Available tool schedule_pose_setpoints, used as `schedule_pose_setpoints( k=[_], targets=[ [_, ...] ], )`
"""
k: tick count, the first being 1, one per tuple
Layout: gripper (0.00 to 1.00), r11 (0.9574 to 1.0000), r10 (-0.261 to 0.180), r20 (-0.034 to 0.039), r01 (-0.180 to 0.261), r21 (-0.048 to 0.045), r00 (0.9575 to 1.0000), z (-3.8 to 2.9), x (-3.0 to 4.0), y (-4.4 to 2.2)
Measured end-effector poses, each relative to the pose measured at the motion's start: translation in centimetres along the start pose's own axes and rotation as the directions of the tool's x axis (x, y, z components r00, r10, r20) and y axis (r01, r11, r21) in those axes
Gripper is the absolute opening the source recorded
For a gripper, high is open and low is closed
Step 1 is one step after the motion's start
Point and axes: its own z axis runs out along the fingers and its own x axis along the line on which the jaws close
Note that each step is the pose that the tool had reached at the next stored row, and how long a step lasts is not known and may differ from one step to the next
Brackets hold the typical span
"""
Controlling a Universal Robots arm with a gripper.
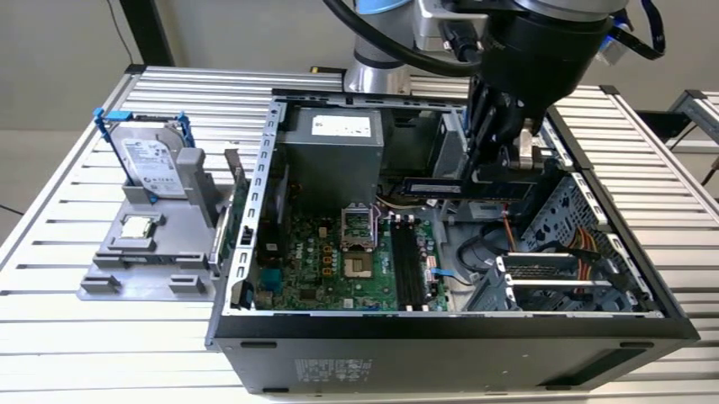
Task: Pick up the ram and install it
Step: 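Insert the ram into the slot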
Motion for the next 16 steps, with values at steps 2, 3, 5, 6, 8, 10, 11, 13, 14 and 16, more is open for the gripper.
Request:
schedule_pose_setpoints(
  k=[2, 3, 5, 6, 8, 10, 11, 13, 14, 16],
  targets=[
    [0.0, 1.0, 0.0, 0.0001, 0.0, 0.0, 1.0, 0.0, -0.01, -0.16],
    [0.0, 1.0, 0.0, 0.0001, 0.0, 0.0, 1.0, 0.0, -0.01, -0.24],
    [0.0, 1.0, 0.0, 0.0001, 0.0, 0.0, 1.0, 0.0, -0.02, -0.4],
    [0.0, 1.0, 0.0, 0.0001, 0.0, 0.0, 1.0, 0.0, -0.02, -0.47],
    [0.0, 1.0, 0.0, 0.0001, 0.0, 0.0, 1.0, 0.0, -0.02, -0.57],
    [0.0, 1.0, 0.0, 0.0001, 0.0, 0.0, 1.0, 0.0, -0.02, -0.58],
    [0.0, 1.0, 0.0, 0.0001, 0.0, 0.0, 1.0, 0.0, -0.02, -0.58],
    [0.0, 1.0, 0.0, 0.0001, 0.0, 0.0, 1.0, 0.0, -0.03, -0.61],
    [0.0, 1.0, 0.0, 0.0001, 0.0, 0.0, 1.0, 0.0, -0.05, -0.61],
    [0.0, 1.0, 0.0, 0.0001, 0.0, 0.0, 1.0, 0.0, -0.08, -0.6]
  ],
)
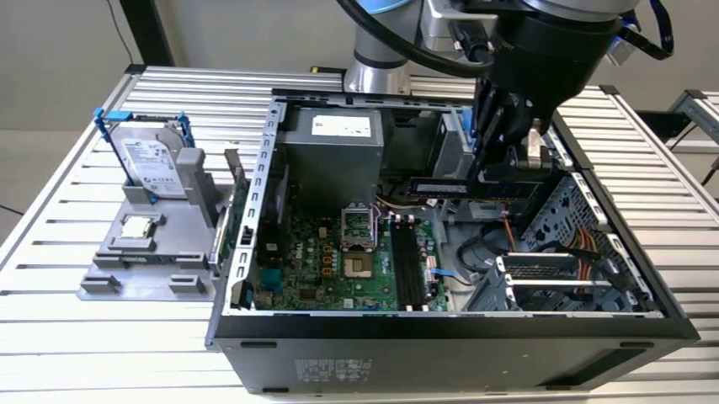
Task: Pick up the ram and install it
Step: 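Insert the ram into the slot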
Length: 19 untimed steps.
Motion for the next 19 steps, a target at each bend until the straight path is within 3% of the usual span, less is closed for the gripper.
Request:
schedule_pose_setpoints(
  k=[19],
  targets=[
    [0.0, 1.0, 0.0, 0.0, 0.0, 0.0, 1.0, 0.0, -0.67, 0.26]
  ],
)
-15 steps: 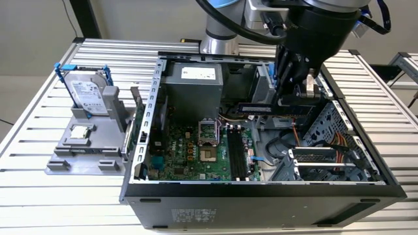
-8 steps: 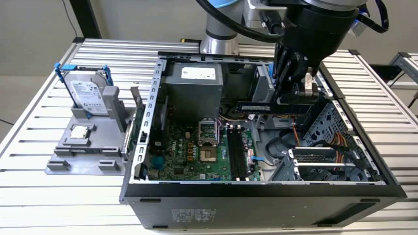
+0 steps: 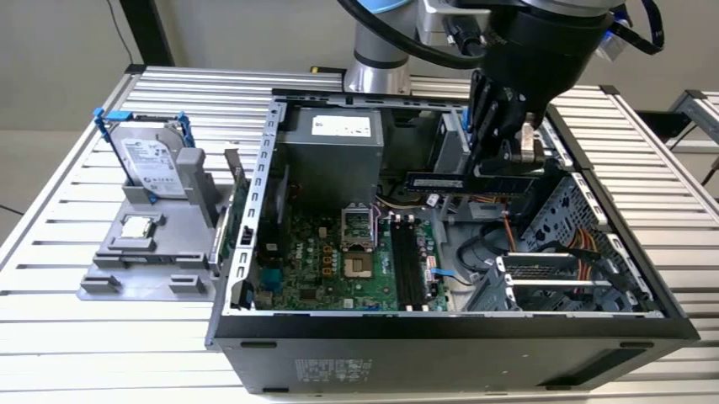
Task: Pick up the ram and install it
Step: 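Insert the ram into the slot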
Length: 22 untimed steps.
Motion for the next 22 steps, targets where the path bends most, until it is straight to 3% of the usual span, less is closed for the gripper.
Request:
schedule_pose_setpoints(
  k=[22],
  targets=[
    [0.0, 1.0, 0.0, 0.0, 0.0, 0.0, 1.0, 0.01, -0.88, 0.38]
  ],
)
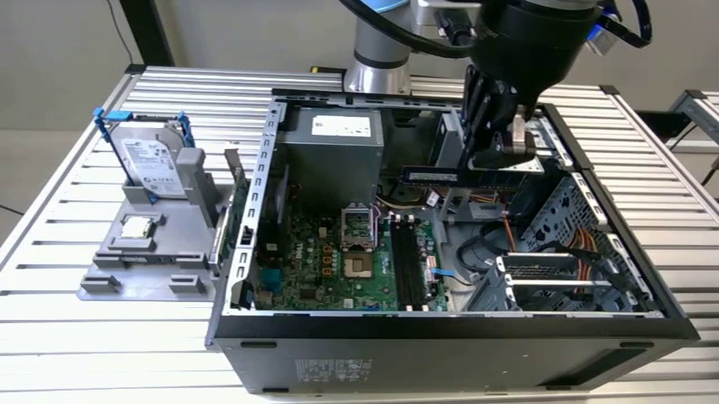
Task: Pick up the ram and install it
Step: 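Insert the ram into the slot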
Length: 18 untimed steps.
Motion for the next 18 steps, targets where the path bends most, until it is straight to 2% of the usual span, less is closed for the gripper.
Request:
schedule_pose_setpoints(
  k=[11, 18],
  targets=[
    [0.0, 1.0, 0.0, 0.0, 0.0, 0.0, 1.0, 0.01, -0.57, 0.19],
    [0.0, 1.0, -0.001, 0.0, 0.001, 0.0, 1.0, 0.01, -1.33, 0.28]
  ],
)
